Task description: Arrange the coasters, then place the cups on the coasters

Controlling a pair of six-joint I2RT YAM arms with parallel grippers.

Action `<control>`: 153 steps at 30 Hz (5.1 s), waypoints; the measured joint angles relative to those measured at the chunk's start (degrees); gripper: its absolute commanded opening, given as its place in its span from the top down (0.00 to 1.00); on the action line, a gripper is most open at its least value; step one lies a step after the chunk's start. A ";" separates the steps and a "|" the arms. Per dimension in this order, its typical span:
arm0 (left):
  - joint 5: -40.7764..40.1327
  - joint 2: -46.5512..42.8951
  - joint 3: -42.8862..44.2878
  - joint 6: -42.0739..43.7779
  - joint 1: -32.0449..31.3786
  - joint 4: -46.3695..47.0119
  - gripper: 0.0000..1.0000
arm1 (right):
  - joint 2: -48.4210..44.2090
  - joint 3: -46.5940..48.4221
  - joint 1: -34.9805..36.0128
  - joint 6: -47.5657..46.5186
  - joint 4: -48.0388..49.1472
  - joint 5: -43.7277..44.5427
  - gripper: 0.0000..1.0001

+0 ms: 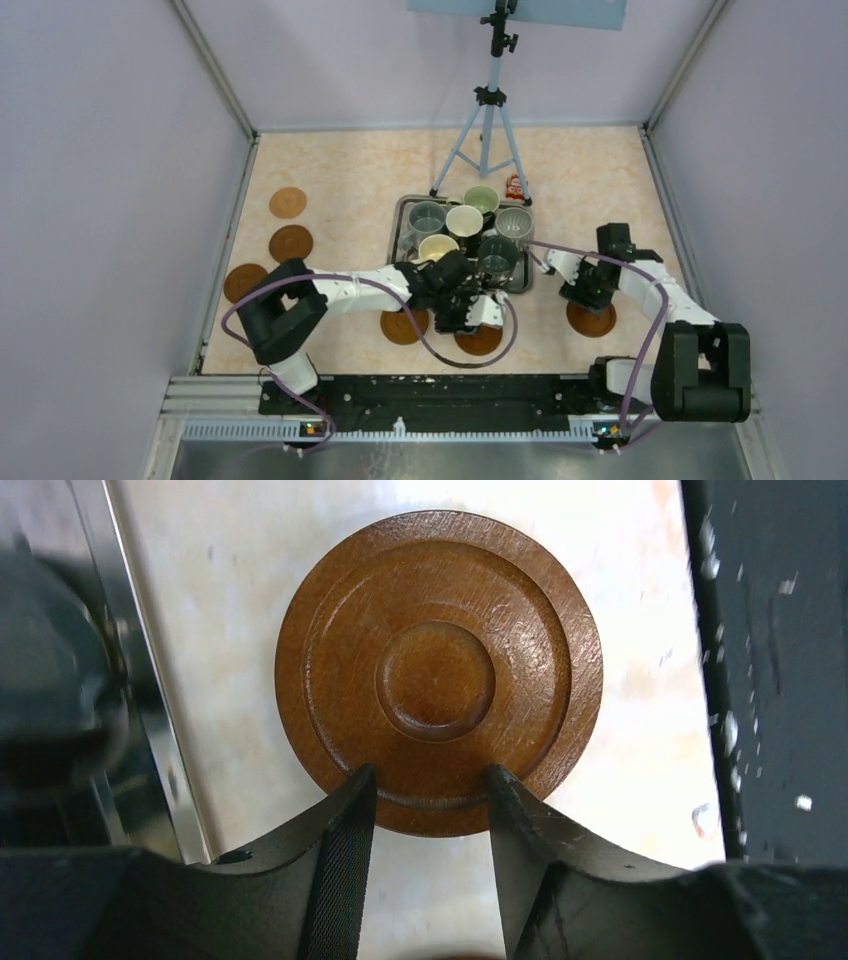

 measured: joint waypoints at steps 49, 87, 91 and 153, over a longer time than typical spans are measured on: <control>1.60 -15.80 -7.37 13.07 60.28 -23.37 0.40 | 24.52 18.38 53.66 18.36 -0.66 -13.57 0.64; -1.11 2.67 21.81 -14.21 75.71 -19.43 0.25 | 65.18 70.23 65.20 36.00 33.22 18.05 0.44; -1.38 5.64 26.18 -15.85 75.71 -19.34 0.24 | 64.87 70.23 65.20 36.26 33.14 18.40 0.40; -8.39 24.09 38.07 -8.48 61.16 -16.37 0.40 | 16.09 47.28 28.33 54.60 11.08 -8.15 0.30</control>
